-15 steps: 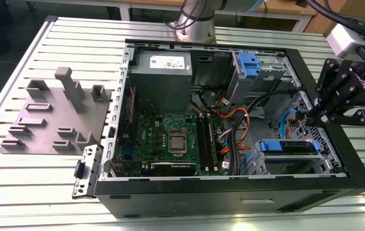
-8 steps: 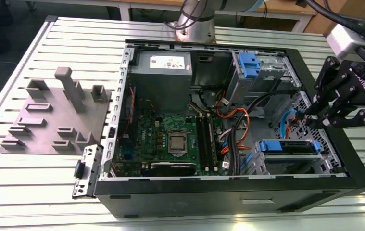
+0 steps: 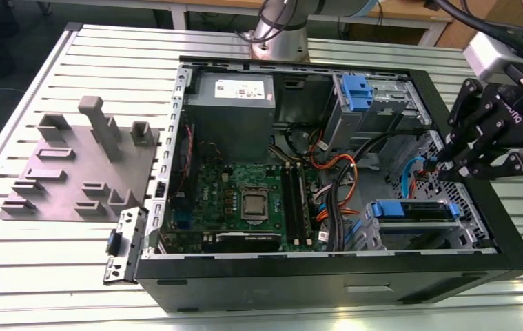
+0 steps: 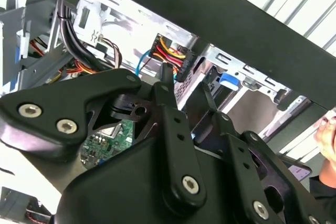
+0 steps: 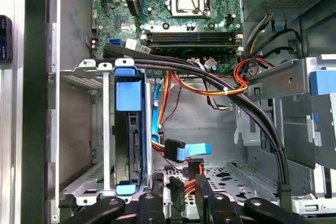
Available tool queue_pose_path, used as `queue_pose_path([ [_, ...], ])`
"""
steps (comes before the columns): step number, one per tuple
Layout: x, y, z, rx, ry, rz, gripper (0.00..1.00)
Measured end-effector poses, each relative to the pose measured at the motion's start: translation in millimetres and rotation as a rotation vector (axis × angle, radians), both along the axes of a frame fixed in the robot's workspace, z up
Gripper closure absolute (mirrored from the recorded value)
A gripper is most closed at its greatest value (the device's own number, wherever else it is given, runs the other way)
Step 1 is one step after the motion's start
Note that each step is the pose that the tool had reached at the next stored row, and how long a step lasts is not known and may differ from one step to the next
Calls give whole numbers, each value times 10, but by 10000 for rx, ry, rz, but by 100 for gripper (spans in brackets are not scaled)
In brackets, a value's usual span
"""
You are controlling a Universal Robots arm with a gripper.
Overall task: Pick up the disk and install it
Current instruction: 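Insert the first disk wire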
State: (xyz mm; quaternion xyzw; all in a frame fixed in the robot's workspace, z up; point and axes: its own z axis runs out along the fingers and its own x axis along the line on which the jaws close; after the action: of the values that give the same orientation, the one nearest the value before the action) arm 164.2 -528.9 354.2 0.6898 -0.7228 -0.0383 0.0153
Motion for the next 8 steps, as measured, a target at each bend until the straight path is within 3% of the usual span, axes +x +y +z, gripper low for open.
queue_pose_path([
  [3, 2, 16, -30, -78, 5, 1, 63],
  [6, 2, 26, -52, -350, 5, 0, 63],
  [8, 3, 32, -68, -485, 5, 0, 63],
])
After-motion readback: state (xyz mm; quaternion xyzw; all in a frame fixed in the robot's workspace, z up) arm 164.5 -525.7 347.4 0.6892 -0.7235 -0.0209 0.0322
